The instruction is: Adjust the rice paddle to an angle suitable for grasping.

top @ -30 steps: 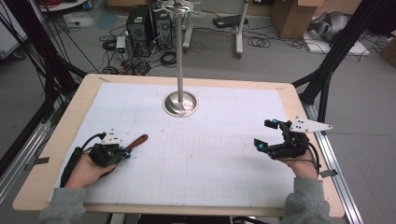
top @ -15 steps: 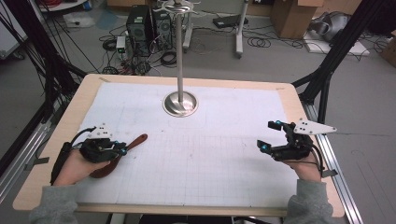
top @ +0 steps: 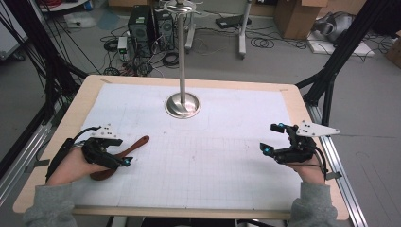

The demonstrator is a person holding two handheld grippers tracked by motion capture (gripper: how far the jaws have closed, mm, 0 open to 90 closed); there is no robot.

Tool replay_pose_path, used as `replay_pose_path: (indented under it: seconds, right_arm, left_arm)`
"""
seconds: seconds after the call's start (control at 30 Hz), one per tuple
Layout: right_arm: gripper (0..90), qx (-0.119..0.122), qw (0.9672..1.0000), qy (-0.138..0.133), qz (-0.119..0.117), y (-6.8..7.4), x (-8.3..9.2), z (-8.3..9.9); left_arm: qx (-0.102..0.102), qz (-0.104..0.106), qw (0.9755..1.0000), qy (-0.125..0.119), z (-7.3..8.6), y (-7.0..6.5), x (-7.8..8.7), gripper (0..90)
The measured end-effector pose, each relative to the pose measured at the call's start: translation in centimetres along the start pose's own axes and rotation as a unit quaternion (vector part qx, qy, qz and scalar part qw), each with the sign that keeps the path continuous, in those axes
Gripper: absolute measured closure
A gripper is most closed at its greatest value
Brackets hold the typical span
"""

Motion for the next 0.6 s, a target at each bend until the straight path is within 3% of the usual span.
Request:
replay_pose_path:
  seconds: [0.23,0.4,0.6]
  right_arm:
    - [9.5,-0.001,1.0,0.003,0.001,0.0,0.1,0.2]
    - [9.6,-0.001,1.0,0.009,0.003,0.0,0.1,0.4]
    - [9.5,-0.005,0.9999,0.014,0.004,0.1,0.2,0.6]
  left_arm:
    - [0.005,0.004,1.0,0.006,-0.1,0.7,-0.5,9.1]
    - [0.006,0.024,0.9994,0.024,0.0,0.7,-1.1,9.0]
    - [0.003,0.016,0.9986,0.051,-0.2,0.9,-1.6,9.5]
Point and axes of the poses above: each handheld gripper's, and its own axes: x roughly backward along the jaws, z roughly out of its underside, y roughly to its left, the point moved 3 cm from there along -x, roughly forward along the jaws, and after that the axes turned 4 degrees about z, right-handed, at the moved point
